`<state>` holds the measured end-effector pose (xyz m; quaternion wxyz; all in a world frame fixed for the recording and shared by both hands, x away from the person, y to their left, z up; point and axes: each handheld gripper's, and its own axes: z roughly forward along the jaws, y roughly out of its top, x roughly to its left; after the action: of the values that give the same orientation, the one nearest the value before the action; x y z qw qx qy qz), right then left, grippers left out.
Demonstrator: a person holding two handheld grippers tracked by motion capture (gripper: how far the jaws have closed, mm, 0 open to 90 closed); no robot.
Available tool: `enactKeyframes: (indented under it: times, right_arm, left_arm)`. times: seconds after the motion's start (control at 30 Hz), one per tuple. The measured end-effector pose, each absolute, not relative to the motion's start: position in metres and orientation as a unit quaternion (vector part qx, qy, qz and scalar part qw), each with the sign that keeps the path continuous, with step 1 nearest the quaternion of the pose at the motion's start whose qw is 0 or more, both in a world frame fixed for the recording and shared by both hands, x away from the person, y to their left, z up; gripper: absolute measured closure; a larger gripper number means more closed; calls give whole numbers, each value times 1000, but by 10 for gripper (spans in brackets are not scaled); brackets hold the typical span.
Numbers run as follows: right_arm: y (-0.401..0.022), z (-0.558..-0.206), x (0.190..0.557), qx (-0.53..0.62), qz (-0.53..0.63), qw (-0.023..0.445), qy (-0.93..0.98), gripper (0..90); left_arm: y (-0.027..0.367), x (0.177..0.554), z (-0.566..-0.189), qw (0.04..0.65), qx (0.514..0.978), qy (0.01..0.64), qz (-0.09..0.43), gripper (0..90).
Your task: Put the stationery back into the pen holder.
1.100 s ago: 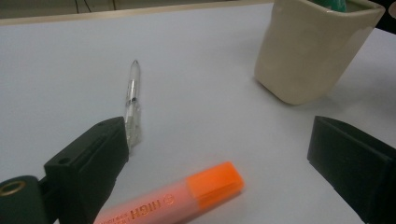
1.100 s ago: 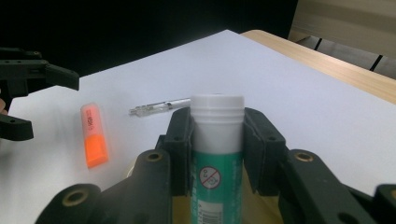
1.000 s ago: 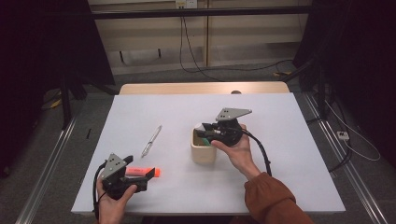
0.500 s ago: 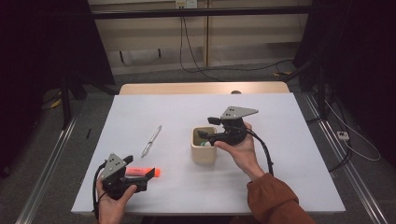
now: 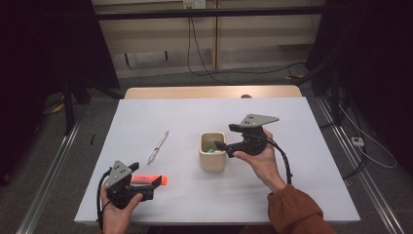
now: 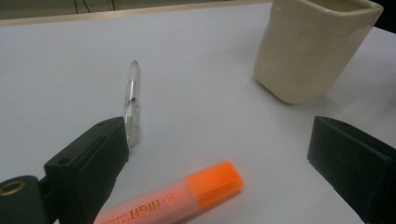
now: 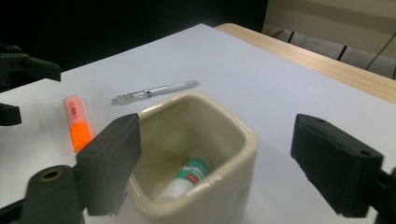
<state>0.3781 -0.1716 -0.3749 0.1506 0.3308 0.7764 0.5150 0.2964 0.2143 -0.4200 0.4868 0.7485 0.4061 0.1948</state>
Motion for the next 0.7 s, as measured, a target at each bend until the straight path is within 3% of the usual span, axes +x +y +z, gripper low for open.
enactKeyframes:
  times: [0.7]
  right_arm:
    - [-224,-398,346,375,494,154,770,92]
  left_arm:
    - [215,296,-420,483,751,406,197,52]
